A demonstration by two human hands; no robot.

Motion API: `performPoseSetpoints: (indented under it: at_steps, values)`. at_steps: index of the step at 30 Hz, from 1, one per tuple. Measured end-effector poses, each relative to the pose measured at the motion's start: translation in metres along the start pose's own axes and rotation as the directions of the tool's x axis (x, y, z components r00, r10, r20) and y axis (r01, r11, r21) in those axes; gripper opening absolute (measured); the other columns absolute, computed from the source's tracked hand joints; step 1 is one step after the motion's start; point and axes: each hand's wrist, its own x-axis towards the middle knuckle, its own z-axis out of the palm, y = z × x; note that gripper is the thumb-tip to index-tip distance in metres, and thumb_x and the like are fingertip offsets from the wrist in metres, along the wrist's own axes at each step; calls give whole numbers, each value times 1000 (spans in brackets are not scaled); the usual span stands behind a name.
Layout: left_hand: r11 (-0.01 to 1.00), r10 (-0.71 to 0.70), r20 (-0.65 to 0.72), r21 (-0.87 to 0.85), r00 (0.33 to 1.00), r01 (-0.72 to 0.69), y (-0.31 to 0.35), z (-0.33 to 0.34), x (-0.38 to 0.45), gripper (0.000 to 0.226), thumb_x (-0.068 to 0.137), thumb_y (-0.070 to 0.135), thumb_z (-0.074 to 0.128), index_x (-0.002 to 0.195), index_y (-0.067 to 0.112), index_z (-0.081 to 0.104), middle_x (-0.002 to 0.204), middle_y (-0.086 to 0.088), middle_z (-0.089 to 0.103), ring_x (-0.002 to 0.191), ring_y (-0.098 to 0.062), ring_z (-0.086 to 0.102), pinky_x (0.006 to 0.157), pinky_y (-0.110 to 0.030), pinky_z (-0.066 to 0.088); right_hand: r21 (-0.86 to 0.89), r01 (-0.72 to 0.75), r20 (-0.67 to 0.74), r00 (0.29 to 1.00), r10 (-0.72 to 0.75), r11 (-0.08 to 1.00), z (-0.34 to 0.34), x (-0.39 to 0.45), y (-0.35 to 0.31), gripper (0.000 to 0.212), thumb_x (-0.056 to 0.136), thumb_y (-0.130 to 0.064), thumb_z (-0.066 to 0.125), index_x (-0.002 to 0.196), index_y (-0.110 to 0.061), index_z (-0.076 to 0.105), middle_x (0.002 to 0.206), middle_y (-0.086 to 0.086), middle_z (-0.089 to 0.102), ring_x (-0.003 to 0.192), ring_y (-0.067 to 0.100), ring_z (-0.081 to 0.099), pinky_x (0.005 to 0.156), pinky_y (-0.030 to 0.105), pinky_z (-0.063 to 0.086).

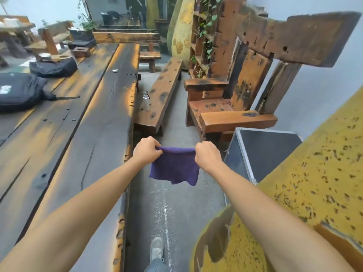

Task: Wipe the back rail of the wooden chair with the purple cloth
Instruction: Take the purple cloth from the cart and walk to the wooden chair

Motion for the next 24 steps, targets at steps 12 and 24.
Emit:
performPoseSetpoints:
  at_steps: [12,24]
  values:
    - [987,149,69,-72,986,-144,-33,-39,227,17,82,24,77,83,7,79,85,-9,70,94,-26,63,76,-37,53,-124,-119,2,993,120,985,0,195,0,22,101,-23,55,117,-14,66,118,10,71,113,34,68,80,37,51]
    - [973,231,168,-43,958,-227,-45,-34,367,19,93,27,67,103,12,72,104,-7,73,100,-28,66,88,-44,55,-125,-146,4,989,148,981,9,309,20,28,107,-36,47,122,-17,60,117,10,72,110,36,70,81,39,51]
